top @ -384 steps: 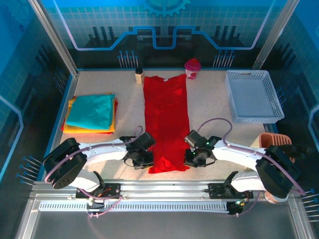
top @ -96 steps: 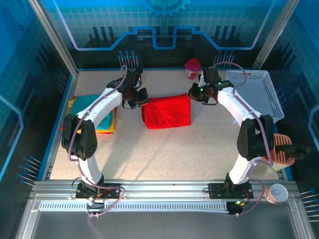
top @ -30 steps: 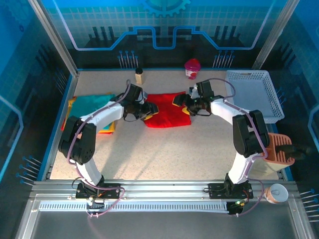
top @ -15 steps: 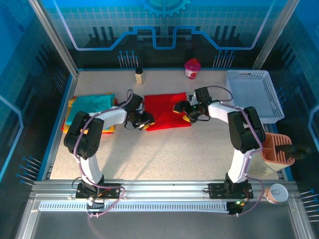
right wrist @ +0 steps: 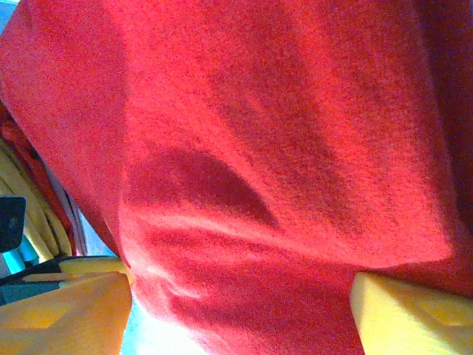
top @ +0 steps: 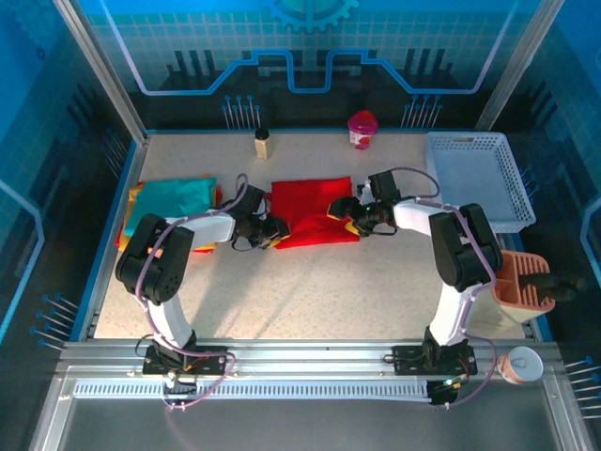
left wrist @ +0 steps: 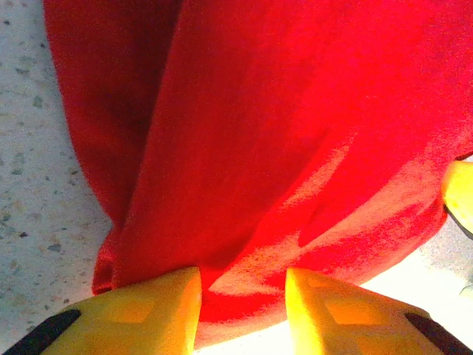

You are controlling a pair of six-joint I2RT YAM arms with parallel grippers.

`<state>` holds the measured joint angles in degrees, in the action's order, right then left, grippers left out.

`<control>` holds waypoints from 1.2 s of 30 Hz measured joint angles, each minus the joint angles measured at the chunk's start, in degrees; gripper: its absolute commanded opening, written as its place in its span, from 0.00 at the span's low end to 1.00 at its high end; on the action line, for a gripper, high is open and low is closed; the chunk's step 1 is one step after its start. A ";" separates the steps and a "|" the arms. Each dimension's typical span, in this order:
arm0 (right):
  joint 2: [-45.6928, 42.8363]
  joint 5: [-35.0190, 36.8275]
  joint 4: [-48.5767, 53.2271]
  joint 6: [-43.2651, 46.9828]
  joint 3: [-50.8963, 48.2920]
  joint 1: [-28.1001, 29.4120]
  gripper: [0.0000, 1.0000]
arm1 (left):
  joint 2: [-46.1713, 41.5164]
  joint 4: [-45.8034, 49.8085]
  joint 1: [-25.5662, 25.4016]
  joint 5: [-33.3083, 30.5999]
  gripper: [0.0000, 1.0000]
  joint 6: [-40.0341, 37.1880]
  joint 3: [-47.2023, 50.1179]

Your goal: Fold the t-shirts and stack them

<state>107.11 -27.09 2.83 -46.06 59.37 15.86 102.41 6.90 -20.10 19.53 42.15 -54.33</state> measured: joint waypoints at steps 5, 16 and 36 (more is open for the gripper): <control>-3.56 -0.68 -1.92 0.20 -5.09 0.02 0.79 | -3.76 -2.75 -1.33 0.26 0.37 1.62 5.25; -10.16 0.11 9.84 2.64 -5.95 0.15 0.82 | -14.40 11.67 -4.66 -0.48 0.46 2.86 4.92; -0.46 1.38 13.07 2.82 19.06 -1.44 0.83 | 7.17 17.29 -0.48 0.74 0.50 -2.38 -25.77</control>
<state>106.65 -25.71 15.90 -43.24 78.43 14.41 109.58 24.18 -20.58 20.27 39.77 -80.09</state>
